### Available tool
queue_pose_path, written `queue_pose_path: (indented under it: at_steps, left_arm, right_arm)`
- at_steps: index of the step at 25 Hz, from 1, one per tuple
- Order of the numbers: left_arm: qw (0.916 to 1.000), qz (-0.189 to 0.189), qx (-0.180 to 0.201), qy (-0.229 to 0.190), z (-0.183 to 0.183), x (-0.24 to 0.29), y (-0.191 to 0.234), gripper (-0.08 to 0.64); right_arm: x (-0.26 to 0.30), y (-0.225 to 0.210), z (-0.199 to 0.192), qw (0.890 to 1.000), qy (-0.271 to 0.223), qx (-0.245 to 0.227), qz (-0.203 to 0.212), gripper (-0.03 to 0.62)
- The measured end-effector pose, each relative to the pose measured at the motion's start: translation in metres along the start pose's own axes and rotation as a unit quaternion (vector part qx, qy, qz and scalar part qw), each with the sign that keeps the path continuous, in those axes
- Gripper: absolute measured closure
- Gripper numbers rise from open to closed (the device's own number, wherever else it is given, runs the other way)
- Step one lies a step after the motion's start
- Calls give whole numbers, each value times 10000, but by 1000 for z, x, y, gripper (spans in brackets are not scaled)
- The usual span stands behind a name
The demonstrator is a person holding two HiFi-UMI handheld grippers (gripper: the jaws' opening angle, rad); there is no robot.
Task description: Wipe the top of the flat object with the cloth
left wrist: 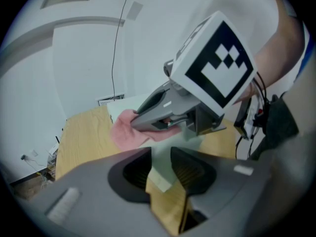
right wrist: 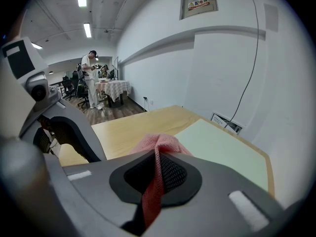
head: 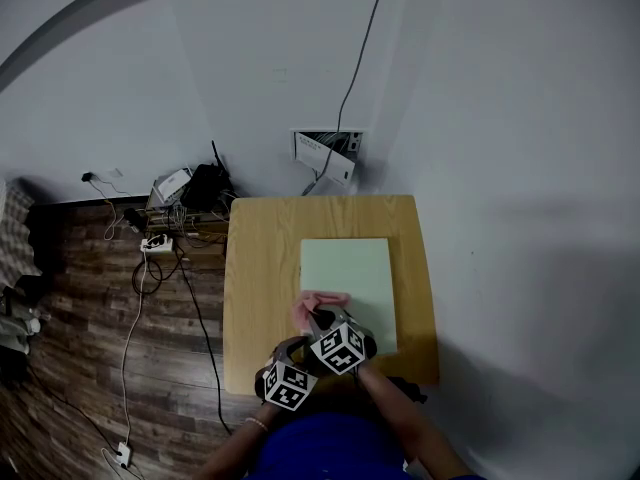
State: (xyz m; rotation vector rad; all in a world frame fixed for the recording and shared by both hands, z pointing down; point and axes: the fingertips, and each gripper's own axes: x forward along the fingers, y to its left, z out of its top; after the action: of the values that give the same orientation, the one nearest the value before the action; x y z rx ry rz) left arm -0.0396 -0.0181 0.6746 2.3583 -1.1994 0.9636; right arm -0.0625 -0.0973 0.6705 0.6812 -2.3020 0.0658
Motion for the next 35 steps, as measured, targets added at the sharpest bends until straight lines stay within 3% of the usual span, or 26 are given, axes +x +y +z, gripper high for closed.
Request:
queue_pose_path:
  at_steps: [14, 35]
  left_arm:
    - [10000, 60, -26, 17, 1, -1, -2, 437]
    - [10000, 74, -8, 19, 1, 0, -2, 437]
  right_arm:
    - [-13, -11, -17, 9990, 408, -156, -66, 578]
    - [-62, -71, -79, 9937, 871, 291, -642, 578]
